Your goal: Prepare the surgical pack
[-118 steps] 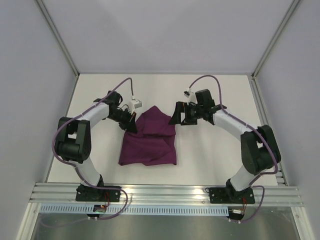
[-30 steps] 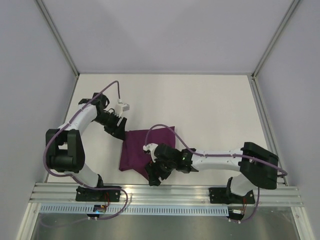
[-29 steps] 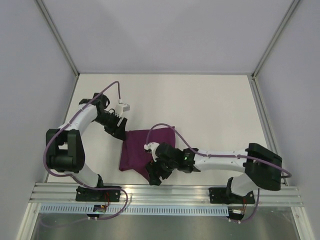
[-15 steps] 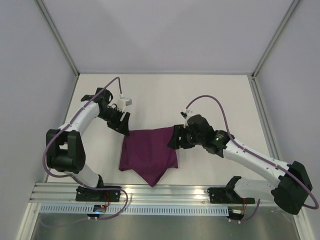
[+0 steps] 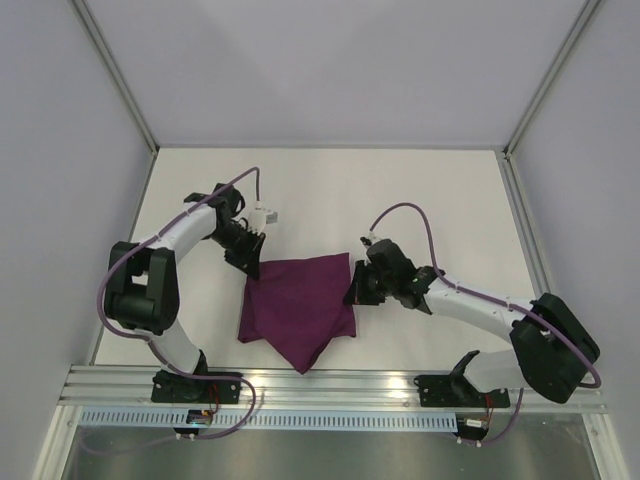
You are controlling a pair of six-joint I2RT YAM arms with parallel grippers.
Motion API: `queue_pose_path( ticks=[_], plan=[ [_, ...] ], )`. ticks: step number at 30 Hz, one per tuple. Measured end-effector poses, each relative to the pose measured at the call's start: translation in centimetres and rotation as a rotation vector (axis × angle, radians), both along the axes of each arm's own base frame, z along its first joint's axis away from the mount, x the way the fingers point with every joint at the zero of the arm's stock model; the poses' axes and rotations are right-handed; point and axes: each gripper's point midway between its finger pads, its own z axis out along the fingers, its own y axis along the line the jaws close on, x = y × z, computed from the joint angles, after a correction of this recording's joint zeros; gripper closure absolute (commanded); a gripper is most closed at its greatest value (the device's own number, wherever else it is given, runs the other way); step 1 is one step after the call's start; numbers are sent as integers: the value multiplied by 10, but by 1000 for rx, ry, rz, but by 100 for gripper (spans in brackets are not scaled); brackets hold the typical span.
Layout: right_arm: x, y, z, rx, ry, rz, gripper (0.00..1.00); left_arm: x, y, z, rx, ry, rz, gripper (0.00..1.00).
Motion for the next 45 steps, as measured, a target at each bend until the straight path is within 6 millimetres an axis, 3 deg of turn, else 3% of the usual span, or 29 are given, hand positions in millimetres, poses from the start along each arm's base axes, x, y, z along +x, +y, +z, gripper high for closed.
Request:
queue_pose_path(
  ticks=[7,9,10,11,12,13,15,21,22,26,27,30,33,36,40,41,42,43,44,45],
  plan=[
    [0,3,-2,42,-4,-16,100,-5,12,-4,30,-11,-18,89],
    [-1,5,-3,68,1,-15,80,-11,15,-11,35,7,-24,84],
    [-2,7,-3,82,2,-13,71,-14,16,-14,36,16,-26,74],
    [-2,8,-3,96,2,-12,56,-16,18,-16,37,22,-29,67],
    [-2,8,-4,98,3,-11,51,-18,19,-16,37,29,-29,59],
    [-4,7,-7,93,11,-10,47,-19,19,-16,31,34,-32,47],
    [-10,2,-16,75,34,-6,44,-24,16,-11,8,45,-38,36],
    [-12,3,-17,78,43,5,41,-33,23,1,-3,49,-40,28],
    [-13,3,-17,79,47,8,43,-34,24,0,-4,52,-40,29],
    [-12,15,-18,126,62,35,69,-43,24,-10,-13,93,-44,37],
    [-12,20,-17,145,65,44,73,-44,24,-13,-12,104,-47,54],
    [-12,28,-17,183,77,65,92,-44,30,-25,16,126,-50,87],
    [-7,32,-17,190,89,68,100,-42,34,-31,30,145,-39,100],
    [8,35,-17,195,97,58,99,-31,37,-30,51,132,-38,100],
    [53,38,-15,188,64,18,99,11,39,-28,82,50,-32,99],
    [69,38,-14,180,46,3,100,24,39,-27,87,22,-30,95],
    [85,38,-13,163,27,-12,96,41,39,-25,92,-15,-28,75],
    [101,38,-12,147,6,-26,90,54,39,-23,97,-49,-31,64],
    [116,38,-11,133,-13,-37,71,71,40,-19,99,-89,-32,51],
    [131,38,-10,118,-27,-52,64,85,40,-15,97,-121,-30,36]
  ],
)
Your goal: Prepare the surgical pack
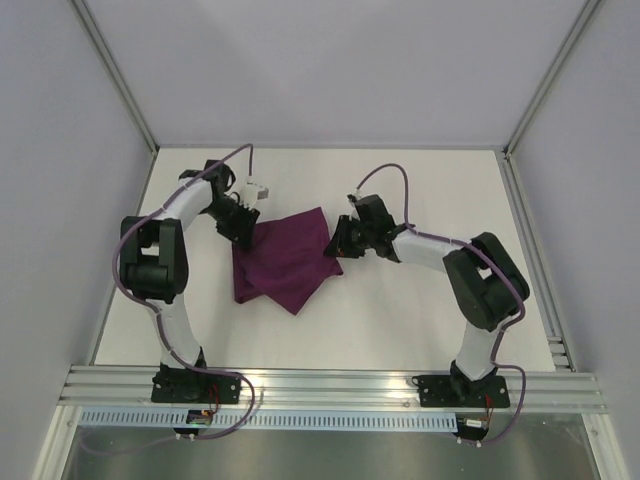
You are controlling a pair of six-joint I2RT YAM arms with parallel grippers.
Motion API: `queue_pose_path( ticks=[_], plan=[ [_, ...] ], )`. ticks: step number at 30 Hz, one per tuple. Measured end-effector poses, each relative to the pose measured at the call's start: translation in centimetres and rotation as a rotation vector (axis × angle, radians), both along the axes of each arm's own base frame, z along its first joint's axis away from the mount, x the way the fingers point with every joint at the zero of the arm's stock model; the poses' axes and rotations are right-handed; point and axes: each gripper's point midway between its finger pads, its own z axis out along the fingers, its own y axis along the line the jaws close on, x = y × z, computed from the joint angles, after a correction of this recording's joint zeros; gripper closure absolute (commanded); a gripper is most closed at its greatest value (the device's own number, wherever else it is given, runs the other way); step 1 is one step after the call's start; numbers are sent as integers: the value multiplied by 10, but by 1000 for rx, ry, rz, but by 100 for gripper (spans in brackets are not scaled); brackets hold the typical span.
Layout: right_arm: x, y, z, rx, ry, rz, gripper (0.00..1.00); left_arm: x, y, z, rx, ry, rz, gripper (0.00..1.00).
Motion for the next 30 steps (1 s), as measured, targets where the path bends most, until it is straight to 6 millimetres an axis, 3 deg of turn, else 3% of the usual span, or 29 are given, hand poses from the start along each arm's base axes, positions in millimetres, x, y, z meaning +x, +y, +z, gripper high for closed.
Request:
queue_pose_path(
  ticks=[1,4,7,11,14,15,16,20,24,30],
  plan=[
    [14,0,2,-17,-16,-12,51,12,0,5,-7,-31,-5,33],
    [39,-8,9,-71,-69,-44,35,22,2,21,-26,-88,-18,26],
    [38,-23,14,-119,-92,-69,32,5,8,37,-26,-129,-40,23],
    [1,-49,26,-161,-107,-110,38,-43,1,79,-37,-290,-121,22],
    [-32,-44,38,-139,-140,-107,61,-66,-21,95,-23,-458,-251,21],
    [-40,-37,39,-122,-145,-93,67,-72,-31,93,-22,-491,-301,22],
    [-50,-27,39,-97,-146,-74,79,-76,-37,88,-11,-507,-340,21],
    [-77,15,26,13,-113,2,99,-70,-43,51,60,-486,-412,17],
    [-82,46,6,80,-63,22,100,-68,-44,20,139,-482,-485,21],
    [-84,79,-21,181,25,9,100,-70,-43,12,178,-490,-523,28]
  ],
)
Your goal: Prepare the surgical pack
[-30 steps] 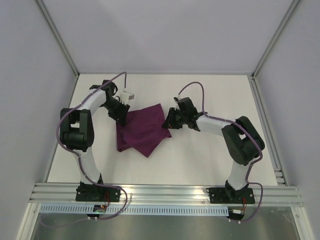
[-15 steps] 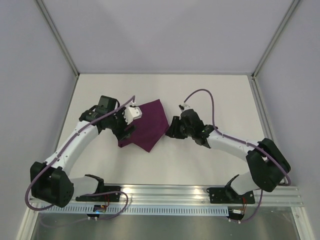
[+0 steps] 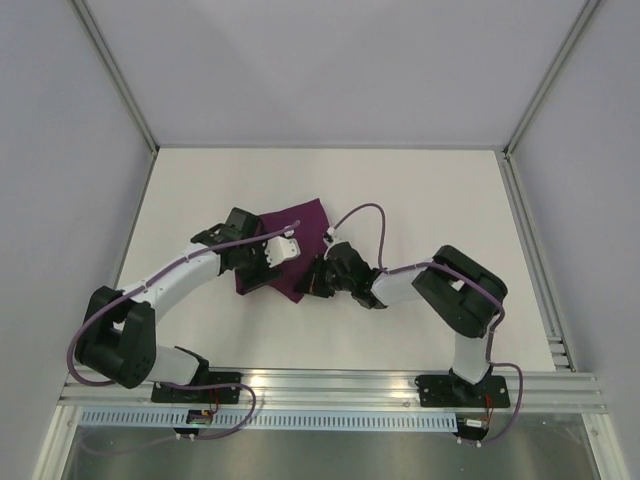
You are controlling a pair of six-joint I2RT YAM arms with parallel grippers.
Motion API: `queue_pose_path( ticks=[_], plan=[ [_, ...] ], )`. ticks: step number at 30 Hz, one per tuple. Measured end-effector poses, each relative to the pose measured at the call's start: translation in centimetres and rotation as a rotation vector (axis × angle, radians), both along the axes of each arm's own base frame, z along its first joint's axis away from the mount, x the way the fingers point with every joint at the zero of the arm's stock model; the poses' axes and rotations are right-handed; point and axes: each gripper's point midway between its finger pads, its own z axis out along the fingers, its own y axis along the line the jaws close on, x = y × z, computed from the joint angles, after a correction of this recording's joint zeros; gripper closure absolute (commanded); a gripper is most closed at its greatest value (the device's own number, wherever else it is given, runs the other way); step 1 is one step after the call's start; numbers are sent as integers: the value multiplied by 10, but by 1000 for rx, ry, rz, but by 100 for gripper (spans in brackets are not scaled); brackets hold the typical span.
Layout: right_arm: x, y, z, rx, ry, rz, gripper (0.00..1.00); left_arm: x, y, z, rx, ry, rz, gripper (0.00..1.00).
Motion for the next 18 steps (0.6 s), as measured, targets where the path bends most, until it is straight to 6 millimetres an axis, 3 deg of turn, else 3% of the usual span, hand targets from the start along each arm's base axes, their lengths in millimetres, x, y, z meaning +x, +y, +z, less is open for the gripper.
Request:
queue_pose_path(
  ticks=[4,8,10,13,15,16,18],
  plan=[
    [8,14,-7,50,24,-25,99,-4,1,-6,5,4,-9,32],
    [14,19,-5,88,32,-53,99,-4,4,-13,21,-9,-9,62],
    [17,22,-1,110,31,-64,99,-3,5,-12,24,-15,-2,66],
    [20,27,1,137,34,-74,100,-3,4,-10,19,-15,3,66],
    [23,31,1,149,39,-79,100,-5,3,-7,8,-15,7,57],
    [24,32,2,156,41,-82,100,-6,2,-5,-1,-16,9,43],
    [25,34,4,165,42,-84,99,-7,0,0,-23,-21,14,40]
  ],
)
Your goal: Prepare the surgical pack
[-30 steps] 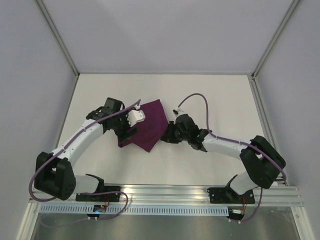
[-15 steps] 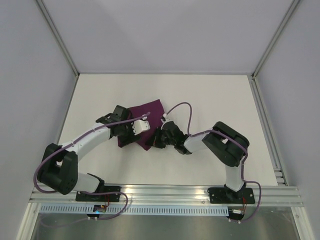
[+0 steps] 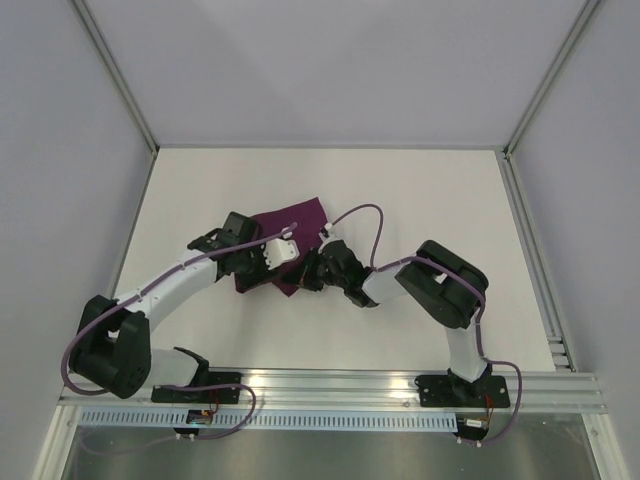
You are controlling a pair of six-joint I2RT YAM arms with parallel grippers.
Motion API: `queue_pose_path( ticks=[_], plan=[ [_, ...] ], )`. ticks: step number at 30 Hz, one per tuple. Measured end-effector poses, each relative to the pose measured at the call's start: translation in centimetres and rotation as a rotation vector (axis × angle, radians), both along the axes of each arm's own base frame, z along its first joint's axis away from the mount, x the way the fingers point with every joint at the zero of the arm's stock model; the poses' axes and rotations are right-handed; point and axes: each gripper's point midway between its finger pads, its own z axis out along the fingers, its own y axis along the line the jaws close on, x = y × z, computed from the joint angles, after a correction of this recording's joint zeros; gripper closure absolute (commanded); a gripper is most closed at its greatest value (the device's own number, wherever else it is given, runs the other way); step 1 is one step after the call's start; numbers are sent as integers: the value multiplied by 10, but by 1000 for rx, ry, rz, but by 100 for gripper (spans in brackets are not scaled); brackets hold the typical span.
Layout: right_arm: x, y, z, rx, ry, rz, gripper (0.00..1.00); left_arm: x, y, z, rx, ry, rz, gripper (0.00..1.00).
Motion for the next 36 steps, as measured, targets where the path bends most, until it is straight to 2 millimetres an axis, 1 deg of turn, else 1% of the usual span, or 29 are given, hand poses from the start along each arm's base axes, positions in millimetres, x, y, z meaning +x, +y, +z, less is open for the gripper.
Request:
queue_pose_path(
  ticks=[1,2,3,4,6,7,8,11,14,20,22,24,26,29,32,36],
  plan=[
    [1,1,2,5,-3,-1,100,0,-1,1,-7,0,4,41],
    [1,2,3,9,-4,-1,100,1,-2,2,-12,-1,6,45],
    [2,2,4,11,-6,-1,100,1,-3,3,-15,0,8,51],
    [2,3,4,12,-7,-1,99,2,-3,2,-15,3,11,65],
    [2,3,4,12,-7,-1,100,4,-3,1,-12,11,22,79],
    [2,3,5,13,-7,-1,99,5,-3,-1,-8,16,26,94],
    [2,3,5,14,-7,0,99,6,-3,-2,-4,19,31,100],
    [4,6,10,24,-13,4,100,9,-4,0,-5,20,43,100],
    [8,12,20,47,-27,8,100,10,-5,6,-18,9,45,100],
    [18,23,41,95,-55,4,99,12,-9,27,-62,-47,43,100],
    [21,27,45,111,-58,0,99,13,-10,31,-72,-53,47,100],
    [26,34,45,126,-49,-8,100,14,-12,34,-83,-55,55,100],
    [31,39,41,143,-34,-19,99,15,-14,36,-92,-56,56,100],
    [34,41,34,156,-16,-42,100,17,-16,41,-103,-59,53,100],
    [40,44,38,181,-26,-75,100,16,-16,42,-102,-59,43,100],
    [53,41,42,213,-38,-145,100,17,-17,42,-96,-69,16,100]
  ],
)
